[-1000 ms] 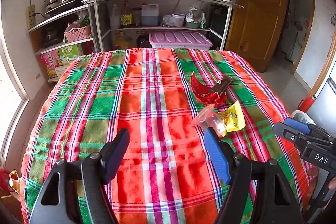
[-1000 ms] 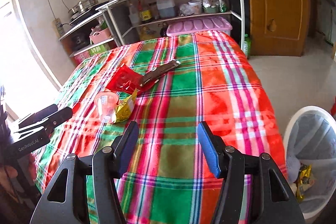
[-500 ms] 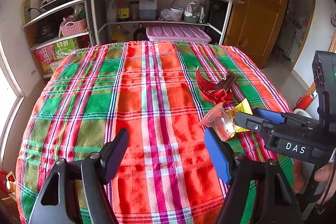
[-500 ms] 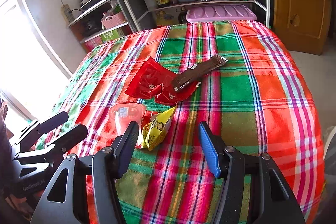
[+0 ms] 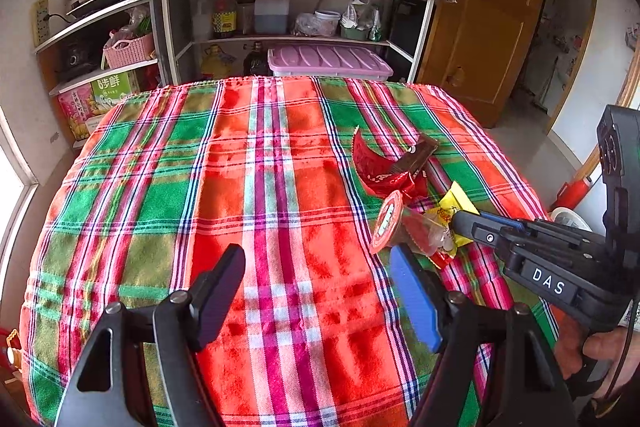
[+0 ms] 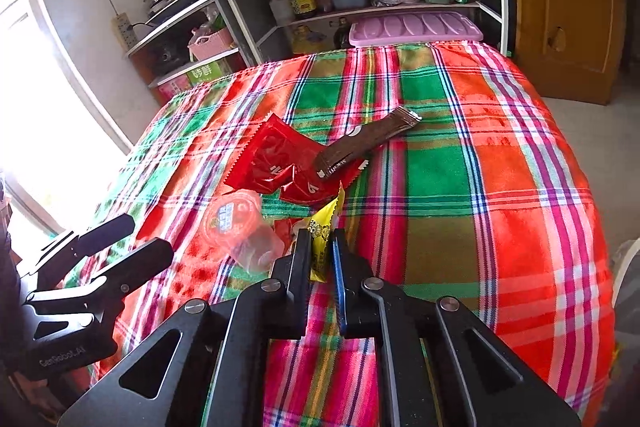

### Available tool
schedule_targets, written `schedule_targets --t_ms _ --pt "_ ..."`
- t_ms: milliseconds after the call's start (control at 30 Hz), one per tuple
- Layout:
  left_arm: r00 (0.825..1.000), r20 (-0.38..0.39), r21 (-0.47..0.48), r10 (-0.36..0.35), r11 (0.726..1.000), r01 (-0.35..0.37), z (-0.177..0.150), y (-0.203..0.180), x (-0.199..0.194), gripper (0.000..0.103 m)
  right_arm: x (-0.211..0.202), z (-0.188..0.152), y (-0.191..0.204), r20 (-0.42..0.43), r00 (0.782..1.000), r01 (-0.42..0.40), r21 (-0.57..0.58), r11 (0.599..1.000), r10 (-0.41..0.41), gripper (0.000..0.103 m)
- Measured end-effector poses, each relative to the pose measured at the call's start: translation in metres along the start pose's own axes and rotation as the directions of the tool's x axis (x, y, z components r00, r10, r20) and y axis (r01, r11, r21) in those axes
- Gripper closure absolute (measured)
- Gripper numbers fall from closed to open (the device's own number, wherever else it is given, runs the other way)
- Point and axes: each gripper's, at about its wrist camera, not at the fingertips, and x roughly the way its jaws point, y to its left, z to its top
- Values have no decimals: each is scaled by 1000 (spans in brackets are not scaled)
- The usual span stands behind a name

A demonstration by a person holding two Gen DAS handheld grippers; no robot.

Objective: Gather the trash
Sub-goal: 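Grasp the yellow snack packet with the right tool while the left grasps the clear plastic cup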

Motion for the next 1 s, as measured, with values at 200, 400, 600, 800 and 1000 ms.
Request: schedule_targets --t_ms 200,400,600,800,1000 --pt "999 -9 4 -34 999 34 5 -15 7 18 -11 -3 -12 16 997 73 -3 997 -73 93" --pt "999 -37 39 -34 999 36 8 -35 24 16 -22 -3 -25 41 991 123 7 992 -124 93" --pt "999 -45 93 8 996 -4 11 -52 38 16 -25 -6 -33 45 991 121 27 992 -122 93" --pt "999 -37 125 33 992 -28 10 -60 47 16 -26 -8 -37 45 992 117 37 992 -119 93" --pt "998 -43 154 42 987 -35 10 -63 49 36 -26 -10 -39 45 992 114 38 993 -116 93"
